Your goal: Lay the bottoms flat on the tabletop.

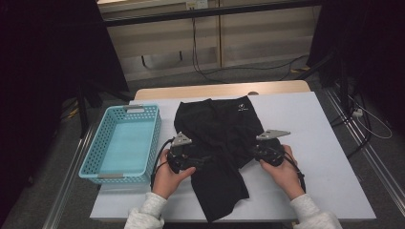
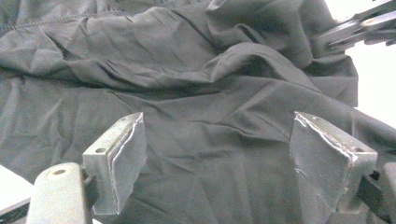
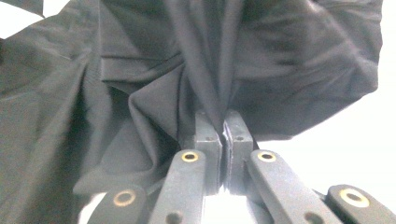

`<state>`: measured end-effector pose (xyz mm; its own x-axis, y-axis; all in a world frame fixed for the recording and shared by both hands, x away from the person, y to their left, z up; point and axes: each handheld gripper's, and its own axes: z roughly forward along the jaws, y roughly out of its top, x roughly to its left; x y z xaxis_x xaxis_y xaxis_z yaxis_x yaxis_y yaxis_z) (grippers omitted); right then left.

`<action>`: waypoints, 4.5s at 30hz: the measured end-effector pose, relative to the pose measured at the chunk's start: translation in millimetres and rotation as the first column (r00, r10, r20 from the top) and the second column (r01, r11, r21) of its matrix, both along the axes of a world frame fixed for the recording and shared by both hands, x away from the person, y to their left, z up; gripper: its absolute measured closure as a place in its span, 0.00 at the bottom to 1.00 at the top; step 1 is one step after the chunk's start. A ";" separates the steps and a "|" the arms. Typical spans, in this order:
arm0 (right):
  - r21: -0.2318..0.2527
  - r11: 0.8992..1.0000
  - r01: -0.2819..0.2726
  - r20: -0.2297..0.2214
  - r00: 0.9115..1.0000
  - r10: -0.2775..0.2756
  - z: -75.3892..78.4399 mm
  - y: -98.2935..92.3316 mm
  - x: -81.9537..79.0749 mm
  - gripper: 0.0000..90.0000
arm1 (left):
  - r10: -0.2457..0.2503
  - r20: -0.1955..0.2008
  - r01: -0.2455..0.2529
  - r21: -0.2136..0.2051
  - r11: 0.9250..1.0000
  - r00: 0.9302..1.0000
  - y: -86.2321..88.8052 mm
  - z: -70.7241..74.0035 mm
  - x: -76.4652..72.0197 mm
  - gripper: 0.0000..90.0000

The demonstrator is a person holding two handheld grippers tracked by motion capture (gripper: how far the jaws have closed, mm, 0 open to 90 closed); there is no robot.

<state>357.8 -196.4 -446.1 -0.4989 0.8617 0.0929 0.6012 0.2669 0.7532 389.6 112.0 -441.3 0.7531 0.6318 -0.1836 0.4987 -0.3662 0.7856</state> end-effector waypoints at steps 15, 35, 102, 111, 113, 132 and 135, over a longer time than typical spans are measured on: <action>-0.046 0.998 0.047 0.080 0.996 -0.043 46.9 -32.3 -41.7 0.97 | -0.035 0.011 0.035 -0.015 0.999 0.999 -13.3 6.7 -0.5 0.22; -0.022 1.000 -0.009 0.010 1.000 0.009 21.1 -7.7 -20.1 0.44 | -0.055 -0.006 0.055 -0.011 0.998 0.998 -19.9 2.2 -3.6 0.22; -0.023 0.986 0.164 0.024 0.986 -0.163 1.8 -66.5 -17.0 0.97 | -0.117 -0.084 0.128 0.139 0.982 0.990 -51.9 -11.3 -3.6 0.97; -0.025 0.982 0.187 0.032 0.982 -0.186 3.2 -74.1 -14.9 0.99 | -0.006 -0.077 0.015 0.111 0.994 0.997 -6.5 12.4 13.2 0.98; -0.030 0.980 0.199 0.039 0.980 -0.198 2.1 -74.4 -11.9 0.99 | 0.003 -0.075 0.006 0.123 0.992 0.997 -3.6 12.9 14.4 0.98; -0.040 0.985 0.170 0.035 0.985 -0.169 9.6 -74.6 -36.1 0.51 | 0.038 -0.028 -0.036 0.068 0.997 0.999 -3.1 24.9 19.0 0.76; -0.031 0.988 0.151 0.033 0.988 -0.150 11.4 -71.9 -43.9 0.44 | -0.003 -0.035 0.003 0.013 1.000 0.999 -17.3 26.7 17.2 0.55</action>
